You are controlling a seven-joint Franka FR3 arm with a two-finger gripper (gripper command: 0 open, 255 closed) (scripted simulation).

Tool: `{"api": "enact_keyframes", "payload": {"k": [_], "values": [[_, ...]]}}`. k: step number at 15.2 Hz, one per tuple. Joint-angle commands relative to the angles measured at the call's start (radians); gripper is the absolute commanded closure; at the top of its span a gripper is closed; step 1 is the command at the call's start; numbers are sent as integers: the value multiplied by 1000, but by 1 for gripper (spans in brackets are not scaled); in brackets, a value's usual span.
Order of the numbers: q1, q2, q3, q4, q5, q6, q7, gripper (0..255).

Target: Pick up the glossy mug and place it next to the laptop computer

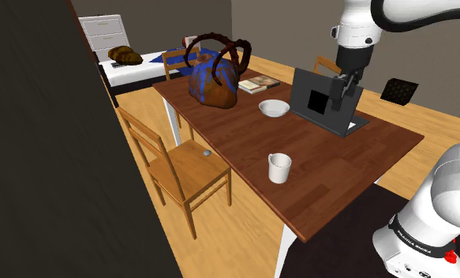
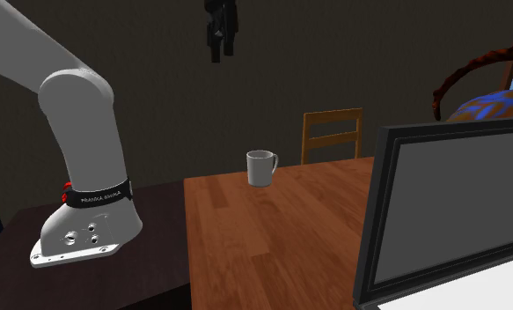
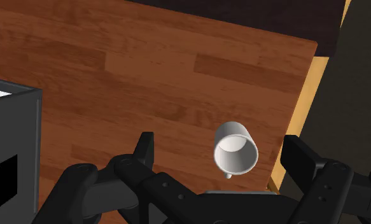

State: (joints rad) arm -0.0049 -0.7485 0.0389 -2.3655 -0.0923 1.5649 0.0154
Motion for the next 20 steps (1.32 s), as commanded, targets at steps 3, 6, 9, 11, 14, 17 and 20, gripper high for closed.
{"api": "enact_keyframes", "payload": {"k": [3,6,9,11,14,17,20], "values": [[4,25,10,-43,11,68,21,0],[10,75,25,-97,26,174,52,0],[16,139,41,-139,39,281,82,0],[20,189,52,-160,46,354,102,0],[24,276,69,-181,54,464,132,0],[27,375,87,-187,57,572,163,0],[28,484,104,-180,53,675,196,0]]}}
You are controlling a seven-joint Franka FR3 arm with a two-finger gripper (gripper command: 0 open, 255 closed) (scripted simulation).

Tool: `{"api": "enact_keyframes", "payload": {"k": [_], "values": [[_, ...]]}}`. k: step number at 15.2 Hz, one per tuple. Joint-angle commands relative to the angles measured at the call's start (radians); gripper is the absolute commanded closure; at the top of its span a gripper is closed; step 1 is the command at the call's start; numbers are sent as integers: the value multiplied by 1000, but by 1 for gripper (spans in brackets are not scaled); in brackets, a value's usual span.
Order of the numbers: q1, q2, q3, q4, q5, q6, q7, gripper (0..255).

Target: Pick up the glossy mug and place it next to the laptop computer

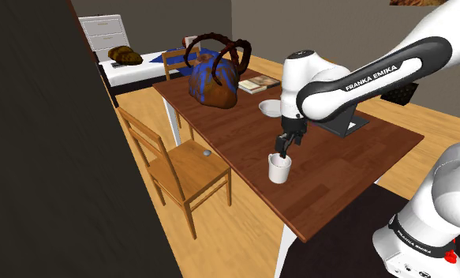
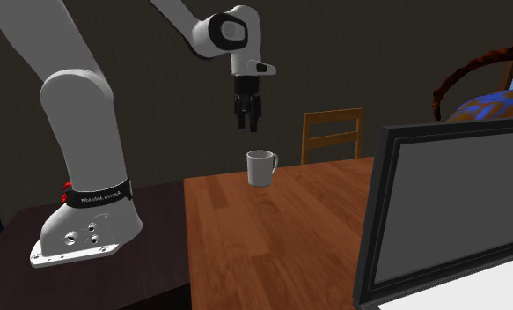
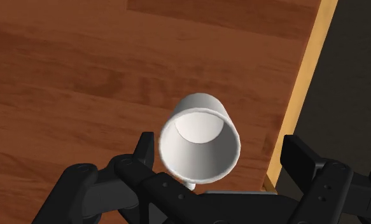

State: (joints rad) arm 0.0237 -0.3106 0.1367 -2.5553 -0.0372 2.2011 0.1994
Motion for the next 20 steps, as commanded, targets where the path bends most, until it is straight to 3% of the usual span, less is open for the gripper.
{"api": "enact_keyframes", "payload": {"k": [1,6,14,20], "values": [[0,84,12,16,-5,72,24,0],[1,272,33,63,-35,216,87,0],[-3,361,27,40,-72,325,113,0],[-3,361,27,40,-72,325,113,0]]}}
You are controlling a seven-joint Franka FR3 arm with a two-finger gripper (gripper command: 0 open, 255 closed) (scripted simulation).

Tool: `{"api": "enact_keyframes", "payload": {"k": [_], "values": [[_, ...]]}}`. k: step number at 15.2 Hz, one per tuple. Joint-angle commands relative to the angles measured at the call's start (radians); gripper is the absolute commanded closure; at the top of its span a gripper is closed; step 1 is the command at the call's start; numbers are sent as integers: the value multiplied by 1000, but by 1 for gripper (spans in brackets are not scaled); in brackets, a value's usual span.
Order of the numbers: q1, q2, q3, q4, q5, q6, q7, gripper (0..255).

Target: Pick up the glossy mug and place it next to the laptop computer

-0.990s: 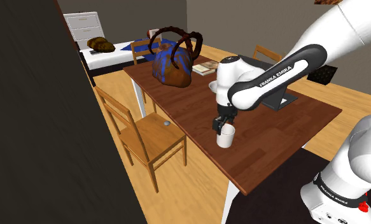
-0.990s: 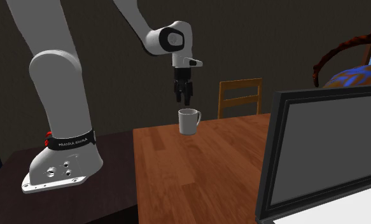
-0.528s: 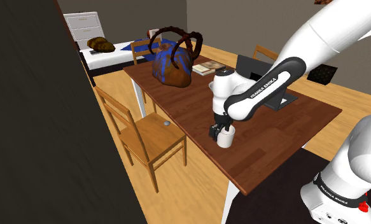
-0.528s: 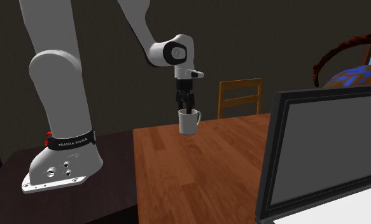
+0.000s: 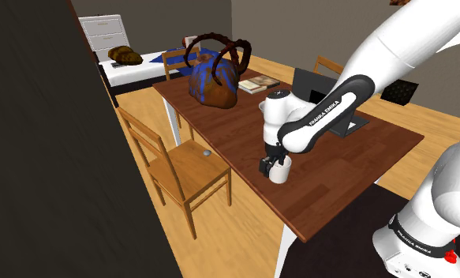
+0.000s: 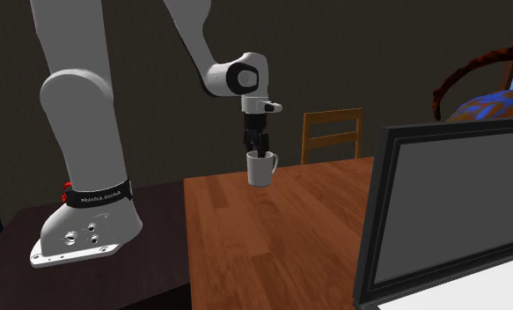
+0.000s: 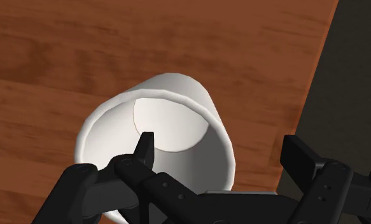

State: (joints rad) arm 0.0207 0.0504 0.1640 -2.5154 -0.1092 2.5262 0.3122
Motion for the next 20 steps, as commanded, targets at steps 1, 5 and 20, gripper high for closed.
{"api": "enact_keyframes", "payload": {"k": [1,5,20], "values": [[0,0,0,0,0,0,0,0],[0,0,0,0,0,0,0,255],[2,-109,3,23,43,-129,-36,255]]}}
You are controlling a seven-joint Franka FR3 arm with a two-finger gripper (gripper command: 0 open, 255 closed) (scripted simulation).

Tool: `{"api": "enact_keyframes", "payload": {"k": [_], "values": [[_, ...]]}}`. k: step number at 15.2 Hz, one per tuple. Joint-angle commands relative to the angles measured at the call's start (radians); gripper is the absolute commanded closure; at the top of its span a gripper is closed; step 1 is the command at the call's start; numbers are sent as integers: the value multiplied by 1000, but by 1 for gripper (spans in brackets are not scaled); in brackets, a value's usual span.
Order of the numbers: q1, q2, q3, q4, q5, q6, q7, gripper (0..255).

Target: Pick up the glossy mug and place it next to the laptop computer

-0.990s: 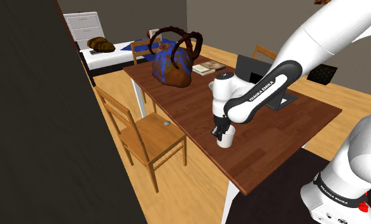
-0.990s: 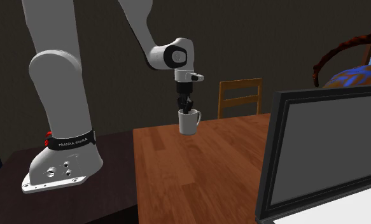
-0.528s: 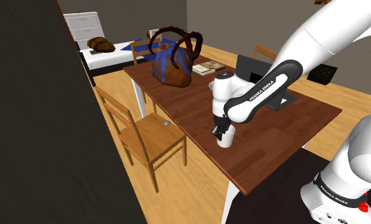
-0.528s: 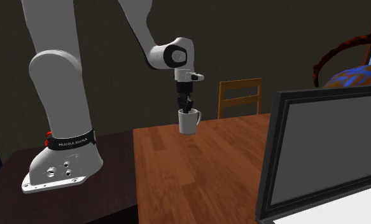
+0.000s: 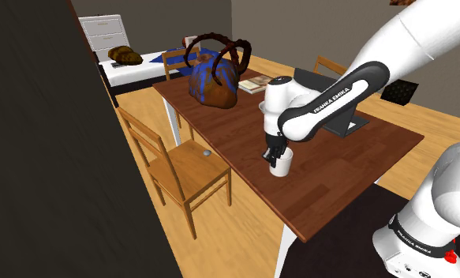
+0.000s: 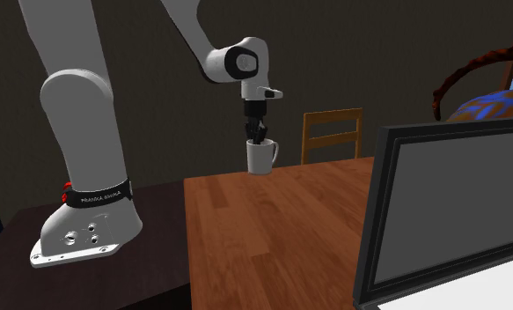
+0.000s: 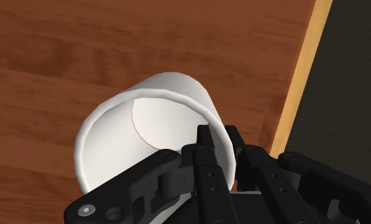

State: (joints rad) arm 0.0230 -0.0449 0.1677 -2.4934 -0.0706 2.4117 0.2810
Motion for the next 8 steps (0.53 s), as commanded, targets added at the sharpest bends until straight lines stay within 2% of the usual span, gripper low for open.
{"api": "enact_keyframes", "payload": {"k": [1,8], "values": [[0,-24,-1,5,8,-29,-8,255],[4,-94,-3,38,29,-131,-27,255]]}}
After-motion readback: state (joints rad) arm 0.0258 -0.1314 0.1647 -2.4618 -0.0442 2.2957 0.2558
